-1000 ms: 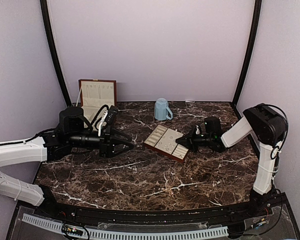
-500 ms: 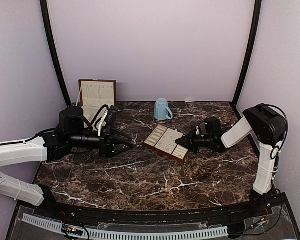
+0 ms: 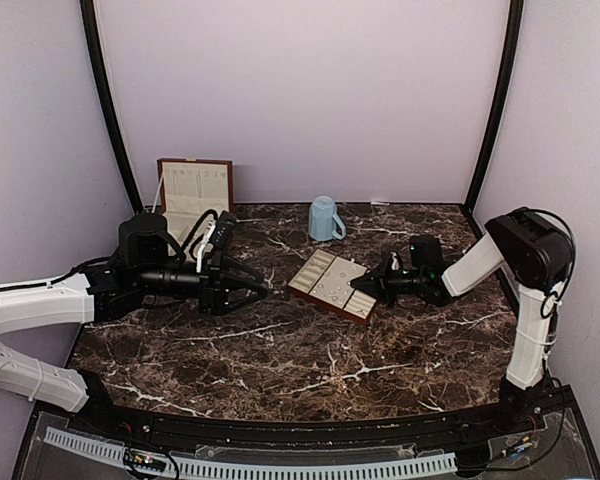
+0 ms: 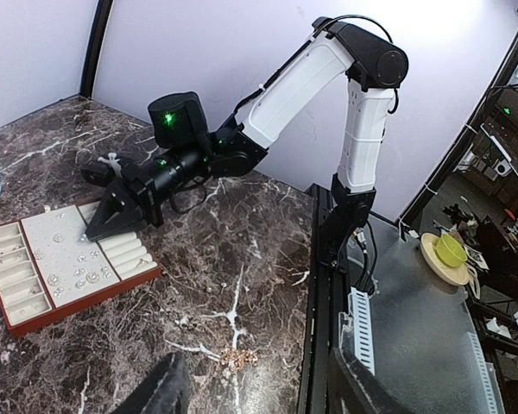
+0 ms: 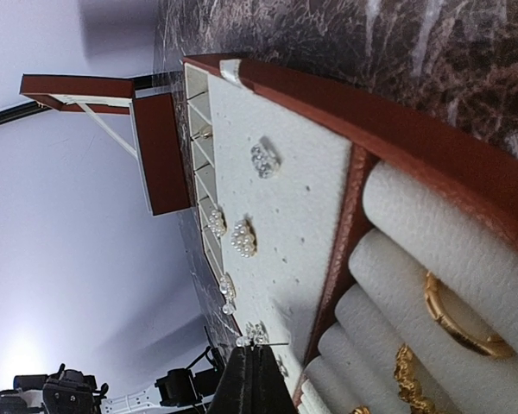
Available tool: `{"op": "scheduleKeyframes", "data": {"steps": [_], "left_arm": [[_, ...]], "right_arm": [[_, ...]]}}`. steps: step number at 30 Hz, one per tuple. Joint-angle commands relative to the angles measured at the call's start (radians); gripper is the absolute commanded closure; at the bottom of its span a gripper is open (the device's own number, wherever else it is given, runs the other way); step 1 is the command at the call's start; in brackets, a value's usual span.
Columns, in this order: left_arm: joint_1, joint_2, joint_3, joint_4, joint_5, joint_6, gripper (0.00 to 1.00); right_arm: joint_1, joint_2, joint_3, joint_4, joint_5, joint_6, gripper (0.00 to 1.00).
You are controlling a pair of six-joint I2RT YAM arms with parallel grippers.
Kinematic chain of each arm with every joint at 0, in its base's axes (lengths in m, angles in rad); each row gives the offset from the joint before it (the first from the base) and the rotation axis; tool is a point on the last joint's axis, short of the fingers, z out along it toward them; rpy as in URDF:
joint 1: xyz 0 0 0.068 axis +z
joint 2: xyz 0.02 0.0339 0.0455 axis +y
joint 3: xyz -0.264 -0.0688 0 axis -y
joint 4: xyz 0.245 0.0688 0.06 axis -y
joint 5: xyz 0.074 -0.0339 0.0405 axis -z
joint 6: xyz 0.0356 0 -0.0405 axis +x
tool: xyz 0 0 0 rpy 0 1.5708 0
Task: Organize the mixed jewelry
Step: Insert the earring into the earring holder.
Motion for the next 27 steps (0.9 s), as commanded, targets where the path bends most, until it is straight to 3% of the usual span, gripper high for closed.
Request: {"op": "scheduleKeyframes", "data": {"steps": [1, 27], "left_arm": [[0.0, -0.003, 0.012, 0.006, 0.007, -0.005, 0.43], [0.0, 0.002, 0.012, 0.007, 0.012, -0.007, 0.43]], "right_arm": [[0.001, 0.024, 0.006, 0.04, -0.013, 0.007, 1.0], [0.001, 0.041, 0.021, 0.064, -0.006, 0.022, 1.0]]}}
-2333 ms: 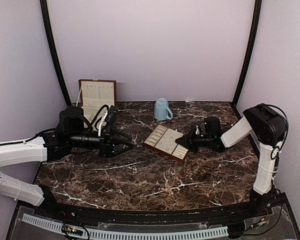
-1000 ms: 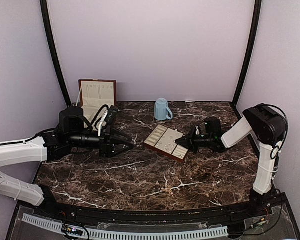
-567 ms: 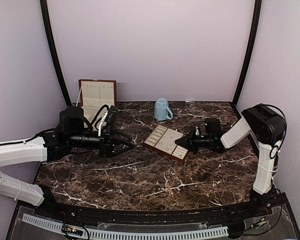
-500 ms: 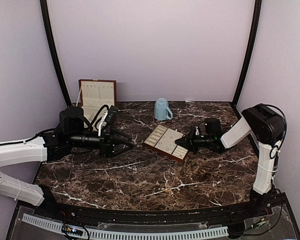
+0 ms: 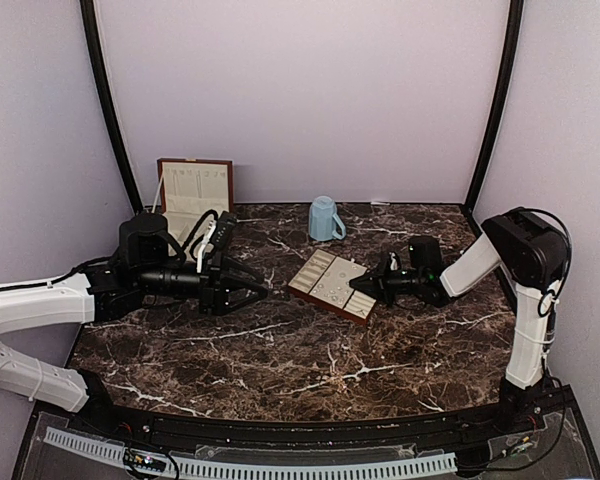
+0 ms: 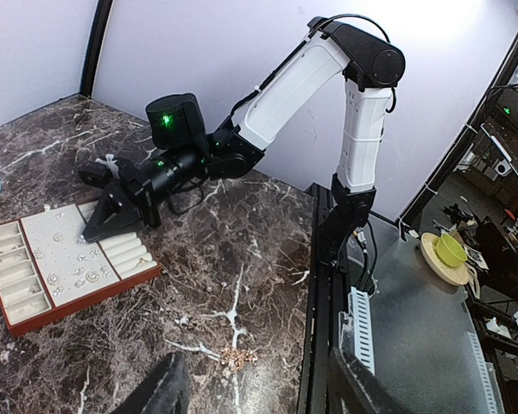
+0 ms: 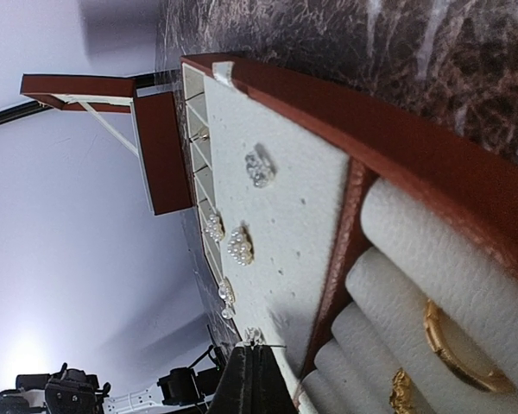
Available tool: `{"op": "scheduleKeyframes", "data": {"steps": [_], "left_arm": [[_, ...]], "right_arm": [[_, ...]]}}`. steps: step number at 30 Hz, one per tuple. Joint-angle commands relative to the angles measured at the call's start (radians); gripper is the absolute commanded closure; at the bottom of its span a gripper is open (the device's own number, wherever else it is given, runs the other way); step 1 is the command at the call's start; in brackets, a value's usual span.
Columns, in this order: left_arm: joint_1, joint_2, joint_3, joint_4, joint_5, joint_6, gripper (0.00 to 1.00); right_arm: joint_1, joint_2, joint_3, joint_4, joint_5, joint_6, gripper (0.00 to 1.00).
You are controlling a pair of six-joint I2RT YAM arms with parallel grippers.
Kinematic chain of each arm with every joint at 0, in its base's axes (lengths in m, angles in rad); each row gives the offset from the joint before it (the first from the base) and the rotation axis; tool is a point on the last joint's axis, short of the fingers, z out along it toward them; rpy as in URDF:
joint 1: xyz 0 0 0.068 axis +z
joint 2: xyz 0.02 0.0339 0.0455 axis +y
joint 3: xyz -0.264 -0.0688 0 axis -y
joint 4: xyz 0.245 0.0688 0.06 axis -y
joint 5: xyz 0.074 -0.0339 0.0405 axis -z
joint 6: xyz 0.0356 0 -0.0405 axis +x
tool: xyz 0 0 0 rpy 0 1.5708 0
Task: Organize the mixed jewelry
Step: Insert the earring into the earring holder.
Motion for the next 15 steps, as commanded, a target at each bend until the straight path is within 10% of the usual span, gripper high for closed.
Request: {"op": "scheduleKeyframes", "data": {"steps": [1, 15], "left_arm": [[0.0, 0.0, 0.012, 0.007, 0.012, -0.007, 0.43], [-0.001, -0.004, 0.011, 0.007, 0.015, -0.01, 0.43]], "right_arm": [[0.0, 0.01, 0.004, 0.033, 0.011, 0.008, 1.0], [-0.004, -0.008, -0.038, 0.025, 0.053, 0.02, 1.0]]}}
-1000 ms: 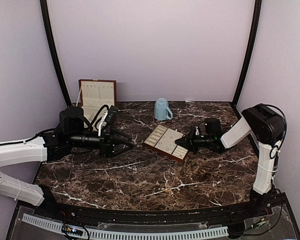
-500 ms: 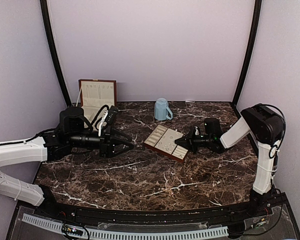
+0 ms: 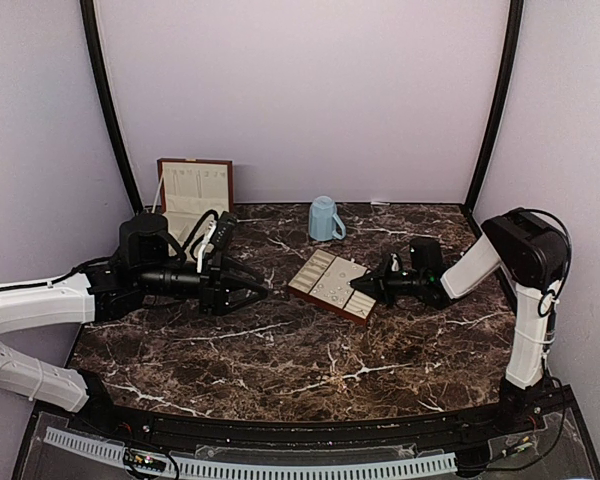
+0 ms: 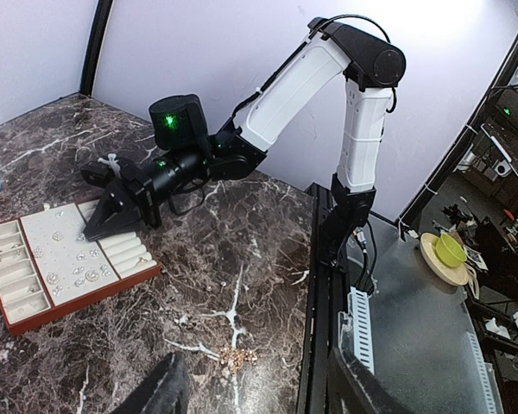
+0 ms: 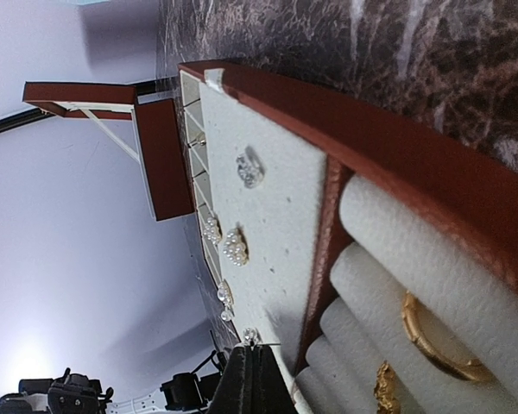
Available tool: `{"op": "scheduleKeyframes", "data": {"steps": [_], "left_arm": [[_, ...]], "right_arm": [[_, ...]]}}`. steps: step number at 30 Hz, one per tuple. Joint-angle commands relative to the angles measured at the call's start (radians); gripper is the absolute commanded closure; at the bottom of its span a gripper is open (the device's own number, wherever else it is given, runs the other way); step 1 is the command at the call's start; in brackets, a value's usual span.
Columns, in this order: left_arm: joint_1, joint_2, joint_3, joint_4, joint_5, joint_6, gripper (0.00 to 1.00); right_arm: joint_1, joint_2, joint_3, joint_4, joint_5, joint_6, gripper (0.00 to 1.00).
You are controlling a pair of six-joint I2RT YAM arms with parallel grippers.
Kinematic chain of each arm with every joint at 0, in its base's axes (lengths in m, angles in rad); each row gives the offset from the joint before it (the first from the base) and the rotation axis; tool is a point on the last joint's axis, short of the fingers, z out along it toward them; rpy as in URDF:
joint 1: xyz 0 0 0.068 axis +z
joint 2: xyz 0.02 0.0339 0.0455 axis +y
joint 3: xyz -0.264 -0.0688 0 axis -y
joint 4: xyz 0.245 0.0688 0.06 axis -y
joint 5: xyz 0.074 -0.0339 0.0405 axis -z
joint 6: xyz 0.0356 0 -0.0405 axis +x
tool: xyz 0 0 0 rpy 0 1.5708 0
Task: Organize the mixed jewelry
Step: Insert the earring into the earring holder.
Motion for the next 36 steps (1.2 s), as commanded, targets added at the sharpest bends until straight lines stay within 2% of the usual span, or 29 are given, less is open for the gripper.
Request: {"op": "scheduleKeyframes", "data": {"steps": [1, 22, 33, 36], "left_arm": [[0.0, -0.006, 0.011, 0.007, 0.015, -0.008, 0.43], [0.001, -0.016, 0.01, 0.007, 0.015, -0.01, 0.43], [0.001, -0.014, 0.011, 0.005, 0.014, -0.007, 0.43], [0.0, -0.015, 0.012, 0.004, 0.013, -0.007, 0.43]], "right_arm": [[-0.005, -0.005, -0.016, -0.011, 0.034, -0.002, 1.0], [-0.007, -0.036, -0.005, -0.181, 0.085, -0.068, 1.0], [-0.007, -0.067, 0.06, -0.35, 0.108, -0.172, 1.0], [-0.009, -0.102, 0.083, -0.428, 0.145, -0.217, 0.95]]}}
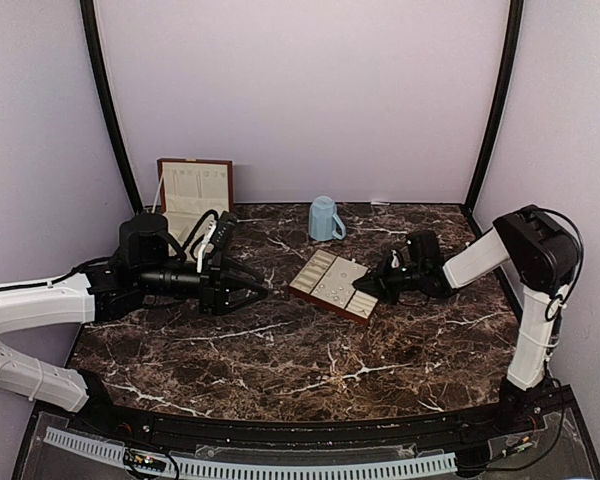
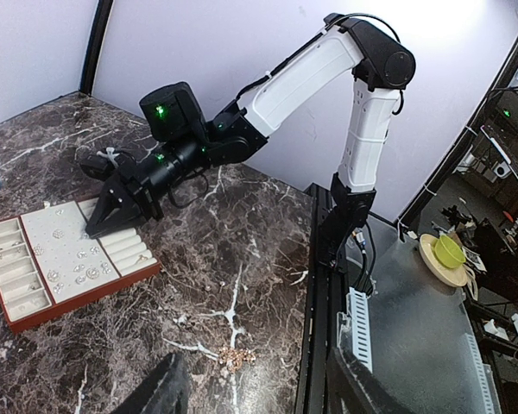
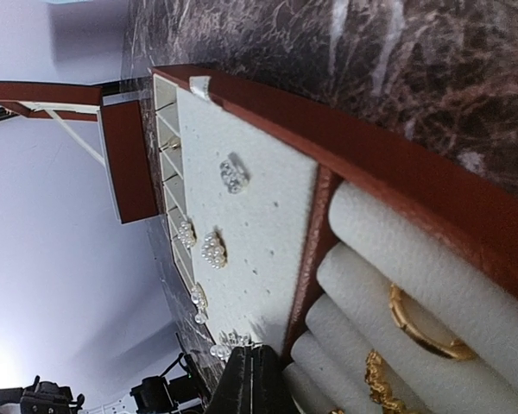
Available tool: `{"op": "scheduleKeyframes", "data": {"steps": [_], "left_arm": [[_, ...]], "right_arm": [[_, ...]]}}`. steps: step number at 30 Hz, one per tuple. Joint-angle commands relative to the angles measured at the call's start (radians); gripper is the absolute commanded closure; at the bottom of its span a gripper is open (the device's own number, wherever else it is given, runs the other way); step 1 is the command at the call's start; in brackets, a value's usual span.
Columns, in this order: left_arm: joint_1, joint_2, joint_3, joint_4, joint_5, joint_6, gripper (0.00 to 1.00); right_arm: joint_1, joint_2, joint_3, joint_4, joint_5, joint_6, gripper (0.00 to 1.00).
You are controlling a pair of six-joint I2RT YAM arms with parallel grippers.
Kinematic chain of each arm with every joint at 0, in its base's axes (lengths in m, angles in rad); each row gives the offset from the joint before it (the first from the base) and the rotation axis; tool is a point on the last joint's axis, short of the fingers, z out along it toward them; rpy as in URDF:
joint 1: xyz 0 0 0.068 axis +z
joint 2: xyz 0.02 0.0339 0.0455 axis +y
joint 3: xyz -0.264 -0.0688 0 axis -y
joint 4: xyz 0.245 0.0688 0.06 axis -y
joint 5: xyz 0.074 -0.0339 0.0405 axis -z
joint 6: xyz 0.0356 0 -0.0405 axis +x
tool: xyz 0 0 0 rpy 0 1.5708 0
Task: Organize the mixed jewelry
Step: Insert the earring into the earring holder, then pick up the earring from the center of the board.
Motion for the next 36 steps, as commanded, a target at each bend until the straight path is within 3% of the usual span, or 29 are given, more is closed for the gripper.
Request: {"op": "scheduleKeyframes", "data": {"steps": [1, 7, 18, 28, 36], "left_arm": [[-0.001, -0.015, 0.012, 0.004, 0.011, 0.001, 0.43], [0.001, -0.021, 0.012, -0.001, 0.002, 0.009, 0.43], [0.007, -0.063, 0.015, -0.042, -0.08, 0.054, 0.43], [0.177, -0.052, 0.012, -0.035, -0.092, -0.018, 0.39], [0.246, 0.007, 0.032, -0.065, -0.132, -0.008, 0.38]], "right_arm": [[-0.009, -0.052, 0.032, -0.189, 0.096, -0.086, 0.92], [-0.009, -0.098, 0.086, -0.313, 0.143, -0.166, 0.83], [0.027, -0.152, 0.154, -0.421, 0.192, -0.289, 0.86], [0.07, -0.278, 0.131, -0.443, 0.299, -0.374, 0.83], [0.098, -0.471, 0.072, -0.546, 0.431, -0.497, 0.78]]}}
